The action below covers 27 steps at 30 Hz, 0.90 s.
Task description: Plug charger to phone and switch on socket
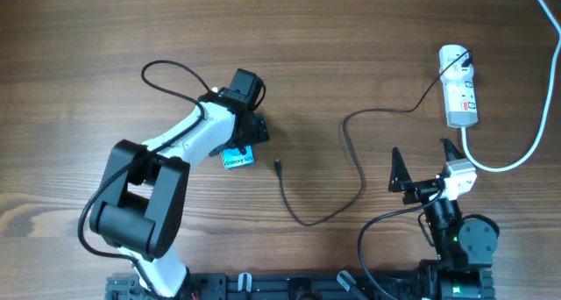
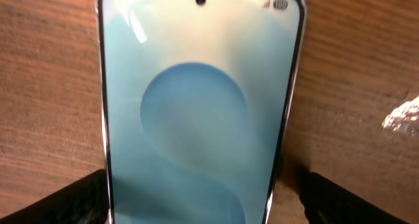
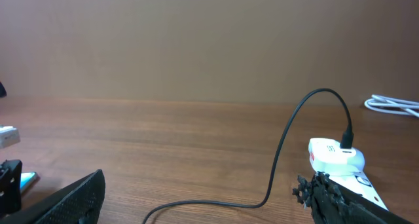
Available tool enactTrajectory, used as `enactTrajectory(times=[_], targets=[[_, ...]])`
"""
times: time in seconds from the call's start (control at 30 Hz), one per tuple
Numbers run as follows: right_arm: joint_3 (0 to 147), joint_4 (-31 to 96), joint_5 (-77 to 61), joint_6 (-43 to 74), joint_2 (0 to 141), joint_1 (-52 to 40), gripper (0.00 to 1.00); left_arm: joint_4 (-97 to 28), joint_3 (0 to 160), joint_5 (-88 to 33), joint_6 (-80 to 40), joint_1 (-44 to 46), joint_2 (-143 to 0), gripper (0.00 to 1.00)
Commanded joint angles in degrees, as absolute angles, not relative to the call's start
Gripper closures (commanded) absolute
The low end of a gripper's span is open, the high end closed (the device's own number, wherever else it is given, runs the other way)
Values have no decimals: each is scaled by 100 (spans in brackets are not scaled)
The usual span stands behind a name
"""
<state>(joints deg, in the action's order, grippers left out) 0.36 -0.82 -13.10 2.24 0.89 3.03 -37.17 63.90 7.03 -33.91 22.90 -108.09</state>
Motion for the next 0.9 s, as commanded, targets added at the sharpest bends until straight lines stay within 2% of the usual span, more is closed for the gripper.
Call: enactTrajectory(times=[0.0,0.13,0.27,0.33,0.37,0.43,0.57,0.67,0.8,0.87], targets=[[30,-99,-1358,163,54,281,0,-3699,6058,1035,-3494,2287,-11327,6],[30,-99,-1361,161,54,279,0,-3813,6058,692,-2985,2303,-11327,4],[30,-99,-1358,161,54,279,0,-3754,6058,106,-2871,2303,-11327,13],[30,-99,-1361,161,54,279,0,-3651,6058,-276,-2869,2305,-11327,14],[30,-99,-1358,161,54,279,0,-3623,6058,-366,-2871,2303,-11327,12],[30,-99,-1358,161,54,279,0,-3616,6058,-364,-2871,2303,-11327,0],[30,-99,-1358,161,54,279,0,-3625,6058,-362,-2871,2303,-11327,0],[30,-99,-1358,158,54,279,0,-3662,6058,-349,-2871,2303,-11327,18],[30,-99,-1358,161,54,279,0,-3691,6058,209,-2871,2298,-11327,21],[30,-99,-1358,161,54,279,0,-3701,6058,327,-2871,2298,-11327,17]])
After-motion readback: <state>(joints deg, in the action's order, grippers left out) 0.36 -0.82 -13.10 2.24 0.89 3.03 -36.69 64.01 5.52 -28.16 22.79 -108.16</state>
